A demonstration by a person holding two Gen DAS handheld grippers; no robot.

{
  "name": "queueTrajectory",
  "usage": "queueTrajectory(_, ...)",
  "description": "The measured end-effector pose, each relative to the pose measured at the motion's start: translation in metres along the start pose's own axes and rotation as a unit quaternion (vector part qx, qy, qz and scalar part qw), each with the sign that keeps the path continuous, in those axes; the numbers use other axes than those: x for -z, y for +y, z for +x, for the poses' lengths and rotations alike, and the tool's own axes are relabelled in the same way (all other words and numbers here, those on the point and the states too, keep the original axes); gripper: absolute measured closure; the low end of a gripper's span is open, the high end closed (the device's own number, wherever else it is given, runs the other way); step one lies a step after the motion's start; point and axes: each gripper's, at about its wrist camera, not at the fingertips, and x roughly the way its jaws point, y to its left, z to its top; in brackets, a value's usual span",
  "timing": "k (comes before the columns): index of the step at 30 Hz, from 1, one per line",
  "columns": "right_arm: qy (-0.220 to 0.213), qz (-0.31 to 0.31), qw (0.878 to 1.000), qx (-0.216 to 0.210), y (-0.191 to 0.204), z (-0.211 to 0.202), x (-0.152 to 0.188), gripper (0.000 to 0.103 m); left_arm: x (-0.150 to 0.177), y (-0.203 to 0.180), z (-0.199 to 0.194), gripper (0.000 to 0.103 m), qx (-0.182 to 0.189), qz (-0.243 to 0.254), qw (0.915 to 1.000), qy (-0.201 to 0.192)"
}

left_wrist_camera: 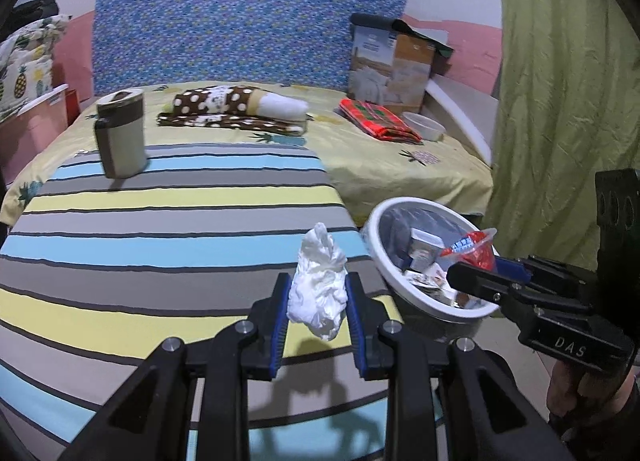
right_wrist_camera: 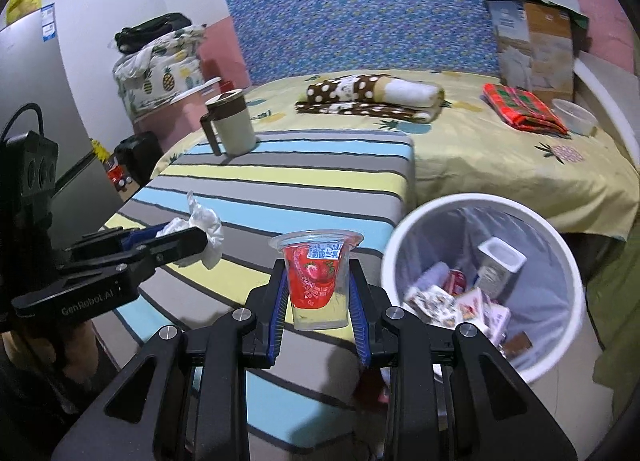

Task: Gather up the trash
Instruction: 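Carry the tissue and red cup over the bin and open both tools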

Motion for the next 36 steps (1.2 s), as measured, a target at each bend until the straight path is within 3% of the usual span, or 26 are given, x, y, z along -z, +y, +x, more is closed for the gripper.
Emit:
queueTrajectory(18,-0.020,0.062,0.997,0.042,-0.060,-0.026,0.018,0.072,-0.003,-0.070,0.032,0.075,0.049,0.047,0.9974,0.025)
queueTrajectory(36,0.015,0.103,0.992,0.066,-0.099,-0.011,0.029,0.072,-0.009,-0.099,0.083,0.075,0.088,0.071,0.9917,0.062)
